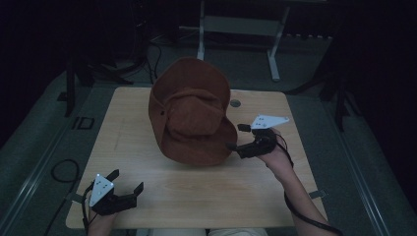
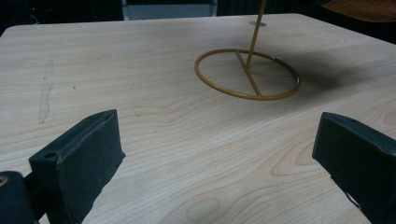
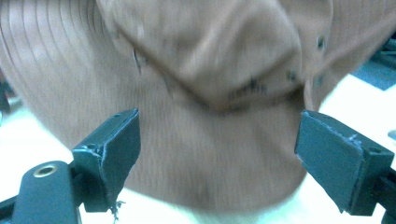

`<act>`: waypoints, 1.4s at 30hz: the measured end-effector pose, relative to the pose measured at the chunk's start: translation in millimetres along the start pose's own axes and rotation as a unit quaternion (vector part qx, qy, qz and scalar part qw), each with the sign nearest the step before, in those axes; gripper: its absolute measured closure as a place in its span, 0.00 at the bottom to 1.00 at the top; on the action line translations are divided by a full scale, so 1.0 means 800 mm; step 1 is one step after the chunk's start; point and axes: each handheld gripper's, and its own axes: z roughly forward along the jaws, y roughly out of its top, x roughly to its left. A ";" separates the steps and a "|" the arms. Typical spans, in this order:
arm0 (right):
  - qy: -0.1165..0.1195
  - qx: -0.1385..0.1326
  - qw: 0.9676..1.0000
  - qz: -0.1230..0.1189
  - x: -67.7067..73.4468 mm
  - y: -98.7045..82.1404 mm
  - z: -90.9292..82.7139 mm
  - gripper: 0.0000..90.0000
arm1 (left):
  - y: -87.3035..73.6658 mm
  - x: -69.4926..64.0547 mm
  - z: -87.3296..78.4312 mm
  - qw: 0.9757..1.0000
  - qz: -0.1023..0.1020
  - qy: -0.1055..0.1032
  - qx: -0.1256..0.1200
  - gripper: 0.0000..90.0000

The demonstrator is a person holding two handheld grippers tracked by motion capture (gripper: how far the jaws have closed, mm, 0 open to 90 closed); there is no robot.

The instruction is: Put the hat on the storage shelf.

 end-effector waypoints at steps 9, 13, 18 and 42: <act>-0.008 0.011 0.999 0.029 -0.005 -0.059 -0.015 0.16 | 0.000 -0.002 0.002 1.000 0.001 -0.003 0.002 0.02; -0.011 0.013 0.999 0.038 -0.005 -0.083 -0.017 0.16 | -0.001 -0.002 0.002 1.000 0.000 -0.003 0.004 0.02; -0.008 0.024 0.999 0.033 0.000 -0.115 -0.018 0.16 | -0.001 0.000 0.002 1.000 -0.001 -0.002 0.004 0.02; -0.055 0.051 0.996 0.050 0.000 -0.204 -0.051 0.16 | -0.003 0.001 0.003 1.000 -0.002 -0.013 0.008 0.02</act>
